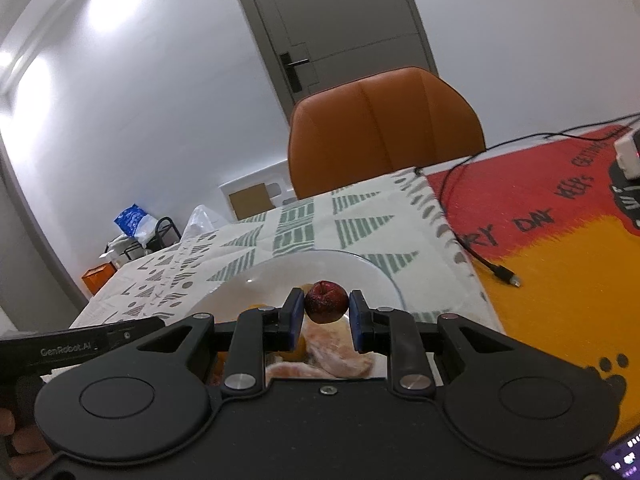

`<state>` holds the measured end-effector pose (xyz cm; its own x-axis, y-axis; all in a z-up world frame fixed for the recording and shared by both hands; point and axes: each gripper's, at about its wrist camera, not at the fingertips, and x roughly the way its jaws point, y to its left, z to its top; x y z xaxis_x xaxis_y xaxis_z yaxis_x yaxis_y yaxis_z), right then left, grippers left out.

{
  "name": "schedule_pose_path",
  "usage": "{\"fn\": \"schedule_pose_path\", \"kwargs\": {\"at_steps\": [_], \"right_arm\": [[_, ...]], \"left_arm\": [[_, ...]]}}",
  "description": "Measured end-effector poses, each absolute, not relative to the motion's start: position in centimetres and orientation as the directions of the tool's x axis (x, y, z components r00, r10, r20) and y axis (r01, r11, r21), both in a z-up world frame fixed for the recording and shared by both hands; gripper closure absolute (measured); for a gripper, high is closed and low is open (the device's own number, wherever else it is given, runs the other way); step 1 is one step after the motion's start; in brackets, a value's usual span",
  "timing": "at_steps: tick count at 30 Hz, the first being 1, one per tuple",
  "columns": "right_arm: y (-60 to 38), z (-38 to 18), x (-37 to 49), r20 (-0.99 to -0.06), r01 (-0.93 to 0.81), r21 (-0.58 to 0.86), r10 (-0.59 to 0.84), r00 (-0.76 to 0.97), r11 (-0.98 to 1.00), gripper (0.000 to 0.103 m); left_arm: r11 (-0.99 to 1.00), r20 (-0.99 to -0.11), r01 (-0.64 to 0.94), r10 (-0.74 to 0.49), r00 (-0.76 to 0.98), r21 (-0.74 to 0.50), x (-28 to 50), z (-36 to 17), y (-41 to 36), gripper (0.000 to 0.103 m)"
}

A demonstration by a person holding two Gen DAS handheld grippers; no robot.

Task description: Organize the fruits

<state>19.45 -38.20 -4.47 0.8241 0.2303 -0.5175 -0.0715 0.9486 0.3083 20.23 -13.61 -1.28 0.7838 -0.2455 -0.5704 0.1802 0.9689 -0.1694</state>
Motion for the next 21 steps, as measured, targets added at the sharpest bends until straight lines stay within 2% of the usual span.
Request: {"fn": "schedule_pose_path", "kwargs": {"at_steps": [5,6,8,12,15,21], "right_arm": [[-37.5,-4.2,20.6,-0.524,-0.072,0.285,0.218,0.823,0.956,0.080],[-37.4,-4.1,20.7,-0.527,-0.058,0.279,0.204,0.825,0.958,0.078],[-37.4,-4.0,20.7,-0.528,-0.029,0.269,0.173,0.832,0.963,0.063],[-36.9,-3.7,20.2,-0.525,-0.044,0.268,0.184,0.831,0.962,0.061],[-36.5,-3.5,19.6,-0.526,-0.049,0.266,0.187,0.830,0.963,0.054],[-35.3,-2.8,18.6,-0.527,-0.070,0.262,0.203,0.825,0.963,0.046]], "left_arm": [[0.975,-0.569,0.147,-0.218,0.793,-0.169,19.8,-0.9,-11.9,0.060],[0.976,-0.566,0.139,-0.211,0.797,-0.168,19.8,-0.7,-11.5,0.057],[0.978,-0.562,0.124,-0.198,0.803,-0.168,19.6,-0.5,-10.9,0.052],[0.981,-0.551,0.101,-0.178,0.815,-0.169,19.2,0.0,-9.9,0.038],[0.982,-0.549,0.081,-0.162,0.820,-0.170,18.8,0.1,-9.1,0.026],[0.990,-0.548,0.038,-0.107,0.829,-0.136,17.7,0.6,-7.7,0.014]]}}
